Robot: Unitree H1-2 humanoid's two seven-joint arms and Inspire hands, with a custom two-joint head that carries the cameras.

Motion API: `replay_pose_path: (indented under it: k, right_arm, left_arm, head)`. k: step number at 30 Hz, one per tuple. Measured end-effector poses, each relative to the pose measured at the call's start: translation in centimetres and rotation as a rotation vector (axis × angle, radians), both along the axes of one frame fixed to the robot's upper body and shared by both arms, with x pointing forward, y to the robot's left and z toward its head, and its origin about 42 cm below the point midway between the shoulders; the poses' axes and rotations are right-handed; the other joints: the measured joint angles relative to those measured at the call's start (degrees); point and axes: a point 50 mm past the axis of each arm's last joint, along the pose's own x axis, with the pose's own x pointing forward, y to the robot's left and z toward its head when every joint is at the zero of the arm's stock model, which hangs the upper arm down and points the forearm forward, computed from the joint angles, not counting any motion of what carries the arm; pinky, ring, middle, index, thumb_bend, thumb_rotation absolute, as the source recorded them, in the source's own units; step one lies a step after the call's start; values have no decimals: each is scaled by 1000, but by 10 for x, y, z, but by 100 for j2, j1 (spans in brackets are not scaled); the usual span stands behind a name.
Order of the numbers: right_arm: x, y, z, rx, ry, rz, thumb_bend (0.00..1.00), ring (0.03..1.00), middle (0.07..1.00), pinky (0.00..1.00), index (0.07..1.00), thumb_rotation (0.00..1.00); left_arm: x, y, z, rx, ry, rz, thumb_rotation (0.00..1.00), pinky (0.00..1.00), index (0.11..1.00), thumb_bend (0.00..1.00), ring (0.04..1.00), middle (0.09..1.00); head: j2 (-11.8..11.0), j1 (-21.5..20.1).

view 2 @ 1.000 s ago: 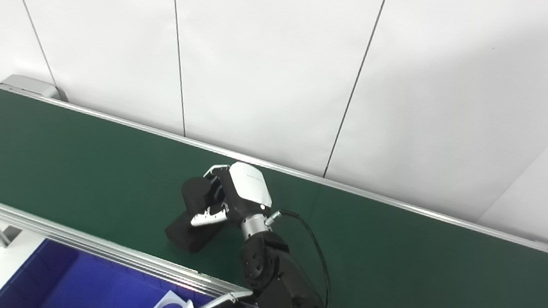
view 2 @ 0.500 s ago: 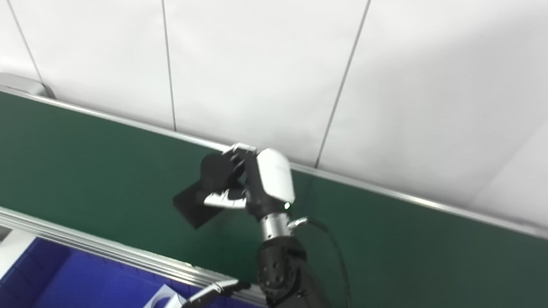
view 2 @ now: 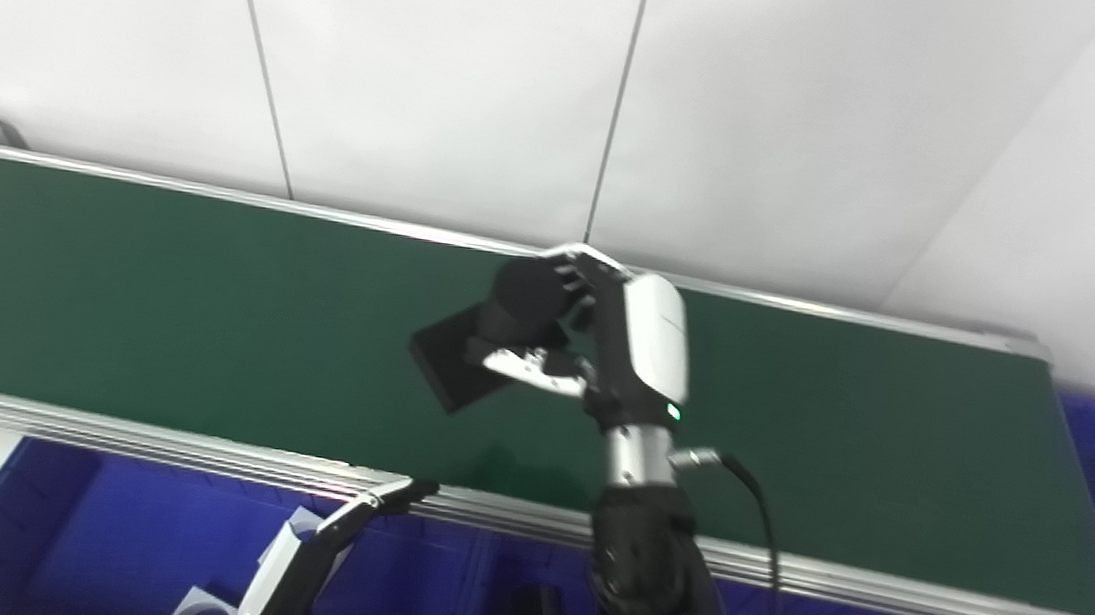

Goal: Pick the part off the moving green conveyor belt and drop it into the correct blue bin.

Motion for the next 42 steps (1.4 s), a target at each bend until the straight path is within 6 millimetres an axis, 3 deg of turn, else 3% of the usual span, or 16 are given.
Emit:
replay_pose_path:
  k: [9,11,20,29,34,38,42]
  right_arm:
    - [-65,-36,-19,0,79,-103,513,331,413,264,509,0]
    - [-75,-42,-24,-11,102,-116,514,403,440,345,511,0]
    - [-120,-68,-52,-105,206,-130,516,453,468,397,505,0]
    - [-132,-89,-77,-195,297,-136,513,336,403,263,511,0]
    - [-128,-93,-86,-309,310,-125,512,364,403,293,520,0]
    - [-125,-93,-91,-367,373,-110,512,448,432,379,526,0]
    - [-121,-89,-94,-395,444,-80,516,614,504,562,487,0]
  left_arm:
    - [-2,10,5,-43,46,17,466,770,785,816,810,819]
    - [-5,11,4,-52,66,11,468,768,785,825,811,818]
    - [-1,22,9,-91,94,14,421,756,784,807,805,814]
    - [5,30,15,-147,103,41,372,735,776,766,778,799]
    - [7,35,16,-149,109,39,369,727,771,762,768,792]
    - [8,37,16,-169,114,52,362,727,770,763,764,788]
    - [10,36,17,-190,120,49,354,728,767,771,762,786]
  head:
    - [115,-264]
    - [159,-334]
    - [247,-651]
    - [361,-958]
    - [414,-1064]
    - [422,-1126]
    - [422,-1231]
